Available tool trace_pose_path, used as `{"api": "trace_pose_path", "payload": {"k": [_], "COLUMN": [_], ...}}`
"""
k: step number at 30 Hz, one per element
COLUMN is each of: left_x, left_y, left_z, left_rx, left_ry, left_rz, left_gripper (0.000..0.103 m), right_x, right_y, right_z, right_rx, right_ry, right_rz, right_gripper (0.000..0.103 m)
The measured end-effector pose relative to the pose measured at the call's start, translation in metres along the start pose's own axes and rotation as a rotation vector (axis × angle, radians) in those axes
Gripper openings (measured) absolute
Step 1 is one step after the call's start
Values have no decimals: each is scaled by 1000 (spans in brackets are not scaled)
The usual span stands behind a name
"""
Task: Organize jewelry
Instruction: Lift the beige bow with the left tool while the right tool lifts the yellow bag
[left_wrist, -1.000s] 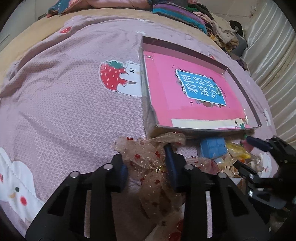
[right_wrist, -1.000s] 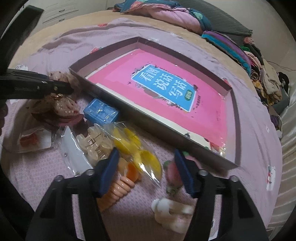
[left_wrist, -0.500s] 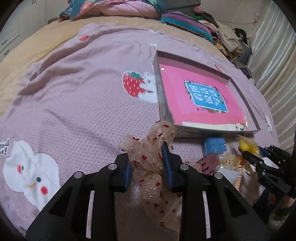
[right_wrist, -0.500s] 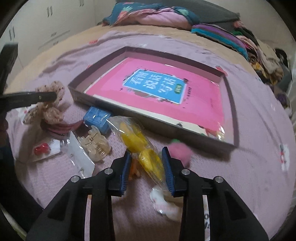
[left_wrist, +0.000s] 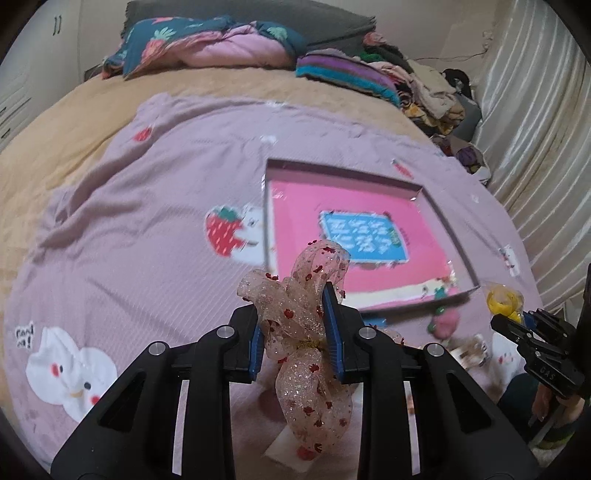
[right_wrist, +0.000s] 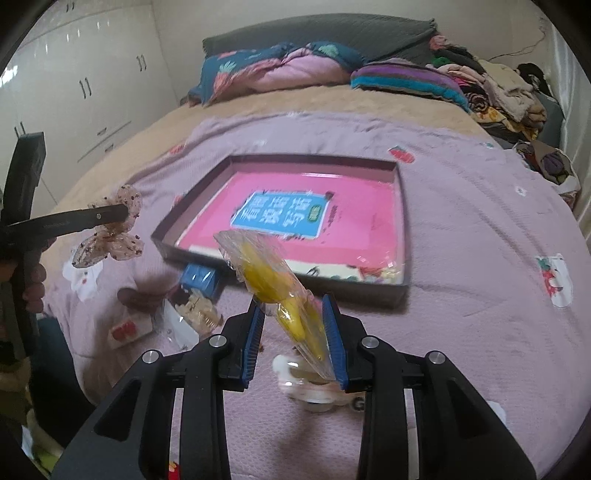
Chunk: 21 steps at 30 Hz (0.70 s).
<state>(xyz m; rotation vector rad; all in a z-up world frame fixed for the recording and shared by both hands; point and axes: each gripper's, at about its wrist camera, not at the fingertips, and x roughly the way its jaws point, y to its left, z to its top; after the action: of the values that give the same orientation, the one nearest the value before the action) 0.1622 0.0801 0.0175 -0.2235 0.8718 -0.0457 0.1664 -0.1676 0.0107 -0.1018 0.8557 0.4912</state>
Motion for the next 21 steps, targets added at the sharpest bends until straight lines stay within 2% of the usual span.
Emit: {"api": "trace_pose_path", "payload": {"k": [11,21], "left_x": [8,37], "left_y": [-40,-64], "left_z": [30,52], "left_rx": [59,89], "left_ry": [-33,-32], "left_rz": [-37,-17], "left_gripper": [20,20], "right_x": [-32,-34], "right_y": [-35,-51], "right_z": [19,47], "right_rx": [66,80], "right_ry": [-87,-131], "right_rz": [-32,-53], "right_gripper": [31,31]}}
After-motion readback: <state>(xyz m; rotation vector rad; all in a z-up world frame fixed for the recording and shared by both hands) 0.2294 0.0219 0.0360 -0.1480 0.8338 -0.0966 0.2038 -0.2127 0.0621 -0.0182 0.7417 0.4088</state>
